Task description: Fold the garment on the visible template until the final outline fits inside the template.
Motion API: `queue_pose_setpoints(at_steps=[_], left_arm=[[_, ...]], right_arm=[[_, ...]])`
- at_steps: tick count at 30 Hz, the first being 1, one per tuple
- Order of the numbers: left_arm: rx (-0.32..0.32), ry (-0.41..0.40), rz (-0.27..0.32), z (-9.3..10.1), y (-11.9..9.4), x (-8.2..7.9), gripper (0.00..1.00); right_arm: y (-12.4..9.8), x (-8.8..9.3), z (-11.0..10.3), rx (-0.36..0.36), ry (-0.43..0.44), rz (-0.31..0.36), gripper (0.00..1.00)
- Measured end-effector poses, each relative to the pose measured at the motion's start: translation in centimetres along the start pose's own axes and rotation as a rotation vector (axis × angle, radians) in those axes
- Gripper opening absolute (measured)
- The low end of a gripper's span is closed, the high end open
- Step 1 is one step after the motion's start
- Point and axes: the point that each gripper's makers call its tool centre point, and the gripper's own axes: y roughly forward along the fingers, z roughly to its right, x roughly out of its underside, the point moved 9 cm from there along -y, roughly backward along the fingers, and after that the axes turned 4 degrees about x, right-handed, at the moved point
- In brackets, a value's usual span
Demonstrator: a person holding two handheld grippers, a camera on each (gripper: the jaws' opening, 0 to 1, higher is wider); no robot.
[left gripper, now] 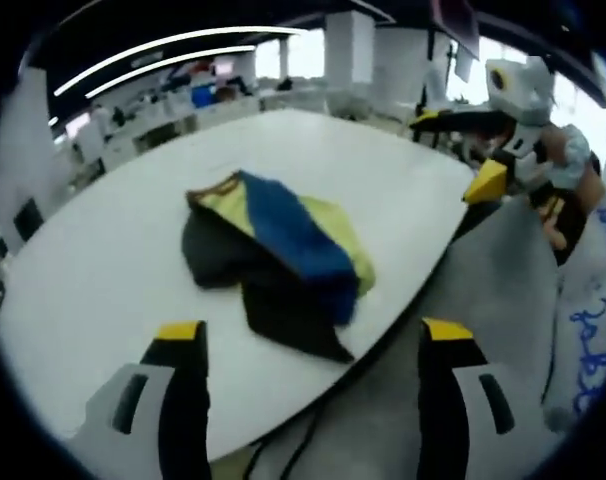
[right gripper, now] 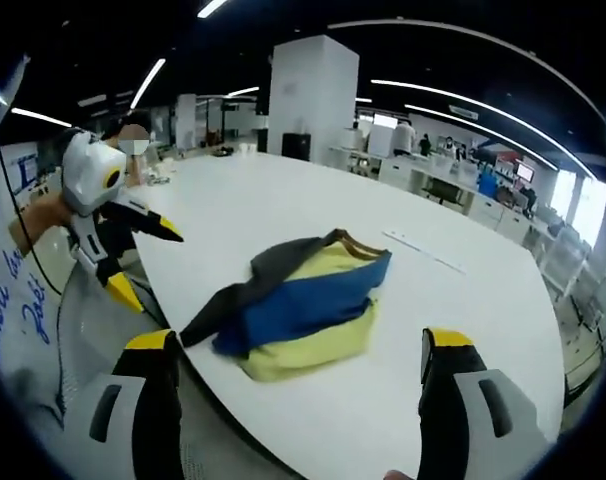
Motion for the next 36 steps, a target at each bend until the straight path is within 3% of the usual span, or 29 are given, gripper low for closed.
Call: queue_pose_setpoints(at_steps=[7, 9, 14, 20, 24, 30, 34, 36], left_arm=[[0.031, -0.013, -0.069, 0.0, 0.5, 0.9, 0.67], [0.050, -0.008, -0.066, 0.1, 0.6, 1.0, 0.57], [0.071, -0.015, -0.048, 0.2, 1.1, 1.0, 0.47], [0.113, -0.057, -0.115, 0.7, 1.8, 1.3, 0.39], [0.135, -0.041, -0.163, 1.0, 2.7, 2.0, 0.27], [0.180, -0.087, -0.191, 1.6, 3.9, 2.9, 0.07], [0.158, -0.082, -0.240, 1.3, 4.5, 3.7, 0.15], [0.150, -0.089, -0.262, 1.1, 4.8, 4.2, 0.12]], right_arm=[[-0.1, 0.2, 0.1, 0.002, -0.008, -0.010, 1.00], [0.0, 0.3, 0.0, -0.007, -0.010, -0.010, 1.00], [0.1, 0.4, -0.2, -0.012, -0.016, -0.016, 1.00], [0.0, 0.5, 0.0, -0.011, -0.019, -0.020, 1.00], [-0.1, 0.7, 0.0, -0.011, -0.015, -0.022, 1.00], [0.0, 1.0, -0.1, -0.020, -0.014, -0.027, 1.00], [0.0, 1.2, -0.1, -0.026, -0.015, -0.033, 1.00], [0.0, 1.3, -0.1, -0.027, -0.015, -0.036, 1.00]])
